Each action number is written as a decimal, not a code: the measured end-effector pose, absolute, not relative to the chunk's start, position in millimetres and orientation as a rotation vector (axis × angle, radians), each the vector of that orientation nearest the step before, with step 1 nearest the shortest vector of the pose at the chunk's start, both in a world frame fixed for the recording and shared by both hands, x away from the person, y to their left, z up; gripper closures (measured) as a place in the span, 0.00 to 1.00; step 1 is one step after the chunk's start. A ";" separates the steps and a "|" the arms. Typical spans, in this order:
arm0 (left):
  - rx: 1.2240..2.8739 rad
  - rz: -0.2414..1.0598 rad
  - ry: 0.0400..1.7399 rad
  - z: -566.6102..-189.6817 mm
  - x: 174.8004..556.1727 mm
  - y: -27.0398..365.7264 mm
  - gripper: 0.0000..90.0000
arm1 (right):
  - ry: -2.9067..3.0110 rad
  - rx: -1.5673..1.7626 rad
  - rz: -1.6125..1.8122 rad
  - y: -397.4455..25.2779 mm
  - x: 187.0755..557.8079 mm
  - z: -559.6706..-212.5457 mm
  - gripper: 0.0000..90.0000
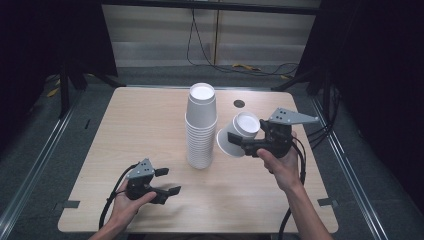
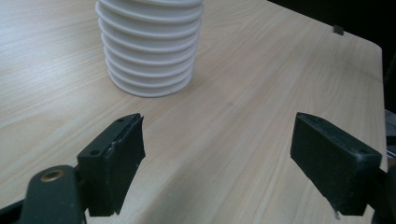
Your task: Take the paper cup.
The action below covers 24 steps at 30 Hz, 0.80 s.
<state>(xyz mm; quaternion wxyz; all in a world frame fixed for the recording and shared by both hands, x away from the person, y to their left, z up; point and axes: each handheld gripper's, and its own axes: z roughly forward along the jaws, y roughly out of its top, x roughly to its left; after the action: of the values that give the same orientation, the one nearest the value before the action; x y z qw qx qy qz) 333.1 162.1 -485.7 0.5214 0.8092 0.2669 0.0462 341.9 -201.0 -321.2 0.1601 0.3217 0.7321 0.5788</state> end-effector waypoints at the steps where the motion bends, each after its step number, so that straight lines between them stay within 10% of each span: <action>1: 1.941 0.117 0.629 -483.7 333.6 161.0 0.19 | 2.093 0.920 1.649 -200.4 341.2 -324.5 0.24; 24: 1.920 0.082 0.472 -453.5 339.3 113.0 0.18 | 2.266 0.912 1.625 -181.7 335.9 -375.5 0.24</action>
<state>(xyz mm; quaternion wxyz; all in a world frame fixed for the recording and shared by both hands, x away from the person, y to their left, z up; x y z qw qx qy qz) 339.3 113.0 -453.5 0.5494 0.8108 0.1992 0.0346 335.9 -181.7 -375.5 0.1037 0.3091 0.7682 0.5509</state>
